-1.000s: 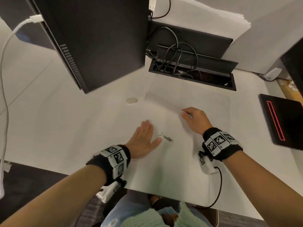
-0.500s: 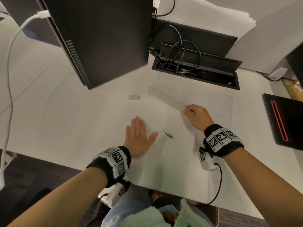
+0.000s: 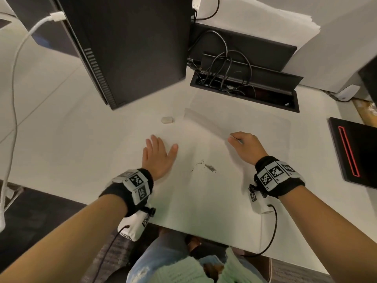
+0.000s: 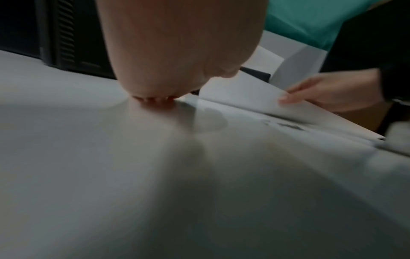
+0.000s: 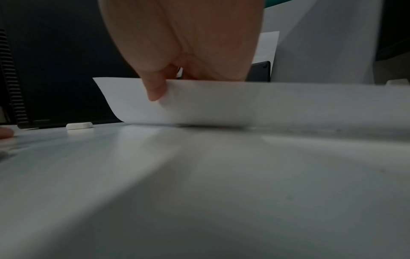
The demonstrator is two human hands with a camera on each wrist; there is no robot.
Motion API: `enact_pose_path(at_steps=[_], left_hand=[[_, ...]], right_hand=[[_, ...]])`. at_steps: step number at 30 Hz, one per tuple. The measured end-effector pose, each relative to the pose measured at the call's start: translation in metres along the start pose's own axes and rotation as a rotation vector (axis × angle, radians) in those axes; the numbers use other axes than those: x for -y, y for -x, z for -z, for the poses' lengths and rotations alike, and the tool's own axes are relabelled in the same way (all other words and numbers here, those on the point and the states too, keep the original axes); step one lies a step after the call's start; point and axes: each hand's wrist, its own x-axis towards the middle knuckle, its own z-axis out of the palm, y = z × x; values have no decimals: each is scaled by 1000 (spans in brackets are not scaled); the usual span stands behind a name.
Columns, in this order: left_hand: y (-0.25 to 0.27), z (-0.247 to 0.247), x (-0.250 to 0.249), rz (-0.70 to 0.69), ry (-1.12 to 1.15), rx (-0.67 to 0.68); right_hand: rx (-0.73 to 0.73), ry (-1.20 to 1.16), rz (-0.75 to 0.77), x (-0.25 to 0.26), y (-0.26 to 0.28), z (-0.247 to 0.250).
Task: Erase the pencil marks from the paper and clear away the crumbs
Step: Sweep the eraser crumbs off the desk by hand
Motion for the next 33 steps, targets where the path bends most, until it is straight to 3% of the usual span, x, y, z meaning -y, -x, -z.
enact_pose_path(at_steps=[4,7,8,10,12,14,17,19,22,25,27,30,33], left_hand=[[12,-31,-26,-214,-57,219],[21,-27,-41,-298,136,393],[21,-19,-42,-299,209,388],[13,2,-36,-275,260,228],[-8,24,-17,-204,187,-3],[-29,35,5,-68,29,-120],[-37,27,18,102,-93,-71],[-29,13,10,86,-168,-4],[-8,-11,-8,-99,-227,146],[14,-28,-27,-318,-64,357],[12,-21,-30,-352,118,287],[-17,6,-20,-241,133,13],[-40,20,-9,-166,-4,53]], right_hand=[[-40,12,14,-5,-1,3],[-90,82,16,-9,-2,5],[-107,95,6,-10,-2,5],[-128,80,-11,-11,-2,5],[-137,80,-15,-11,-3,5],[-125,90,-29,-9,-4,5],[-59,105,-88,-6,-7,6],[-16,121,-118,-7,-9,7],[8,99,-133,-9,-12,7],[14,29,-142,-8,-12,6],[16,0,-143,-7,-12,6],[24,3,-136,-6,-11,7],[26,19,-126,-5,-11,5]])
